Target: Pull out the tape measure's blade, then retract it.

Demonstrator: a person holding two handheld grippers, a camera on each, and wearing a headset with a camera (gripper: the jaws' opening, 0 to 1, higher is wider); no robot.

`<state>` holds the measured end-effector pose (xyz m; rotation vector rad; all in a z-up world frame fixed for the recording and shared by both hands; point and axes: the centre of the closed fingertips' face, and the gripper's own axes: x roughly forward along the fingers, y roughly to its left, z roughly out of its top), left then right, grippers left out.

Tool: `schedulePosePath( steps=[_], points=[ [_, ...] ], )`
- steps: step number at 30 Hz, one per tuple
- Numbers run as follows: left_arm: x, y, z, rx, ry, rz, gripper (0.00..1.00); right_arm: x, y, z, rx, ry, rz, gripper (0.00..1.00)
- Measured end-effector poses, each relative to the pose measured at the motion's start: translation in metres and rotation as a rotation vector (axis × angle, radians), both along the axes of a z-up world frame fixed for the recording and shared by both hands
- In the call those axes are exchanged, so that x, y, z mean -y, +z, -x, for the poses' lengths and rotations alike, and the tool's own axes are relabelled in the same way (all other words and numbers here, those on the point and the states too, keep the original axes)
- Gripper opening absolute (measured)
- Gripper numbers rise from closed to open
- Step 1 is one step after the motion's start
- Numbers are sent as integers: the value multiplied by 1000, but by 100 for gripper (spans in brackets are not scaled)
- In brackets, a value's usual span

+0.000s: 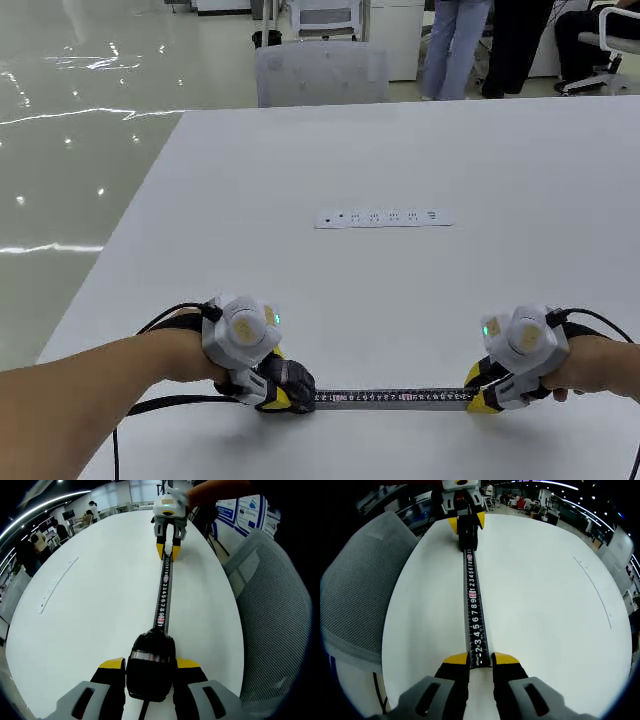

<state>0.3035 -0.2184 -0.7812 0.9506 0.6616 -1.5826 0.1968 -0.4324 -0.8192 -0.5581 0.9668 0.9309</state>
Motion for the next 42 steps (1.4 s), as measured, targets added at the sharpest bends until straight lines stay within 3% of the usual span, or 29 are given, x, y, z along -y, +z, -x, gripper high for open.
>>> schedulePosePath(
  steps=[6, 8, 9, 11, 13, 15, 17, 19, 21, 25, 28, 31, 33, 35, 36, 38, 42],
  points=[
    [-3, 0, -5, 14, 24, -6, 38, 6, 3, -5, 51, -29, 19, 27],
    [0, 6, -1, -46, 59, 45, 46, 5, 7, -3, 64, -20, 17, 29],
    [-2, 8, -2, -52, 72, 59, 51, 6, 9, -2, 63, -31, 1, 31],
    [-8, 8, -12, -28, 101, 62, 60, 8, 14, -1, 83, -46, -7, 33],
    [-12, 10, -16, -43, 149, 92, 66, 11, 17, 0, 96, -73, -20, 33],
    [-18, 11, -21, -25, 182, 109, 75, 13, 19, 4, 98, -111, -38, 35],
    [-27, 10, -16, -45, 184, 98, 88, 14, 20, 8, 98, -137, -47, 38],
    [-34, 12, -15, -77, 212, 116, 99, 16, 20, 14, 104, -161, -49, 41],
    [-43, 15, -17, -86, 256, 132, 100, 17, 21, 17, 119, -189, -53, 43],
    [-56, 20, -23, -67, 330, 180, 100, 19, 25, 21, 137, -277, -81, 47],
    [-62, 25, -24, -78, 411, 235, 100, 27, 29, 21, 187, -354, -73, 47],
    [-72, 25, -19, -97, 474, 270, 100, 26, 35, 26, 218, -429, -115, 51],
    [-78, 25, -20, -84, 525, 296, 100, 26, 37, 32, 226, -439, -121, 55],
    [-83, 27, -19, -99, 572, 320, 100, 25, 41, 34, 247, -473, -140, 56],
    [-87, 28, -17, -112, 595, 337, 100, 21, 45, 38, 240, -514, -178, 58],
    [-92, 29, -10, -126, 594, 345, 100, 23, 49, 40, 259, -561, -206, 64],
    [-105, 41, -5, -90, 647, 401, 100, 29, 59, 51, 308, -659, -233, 72]
  ],
)
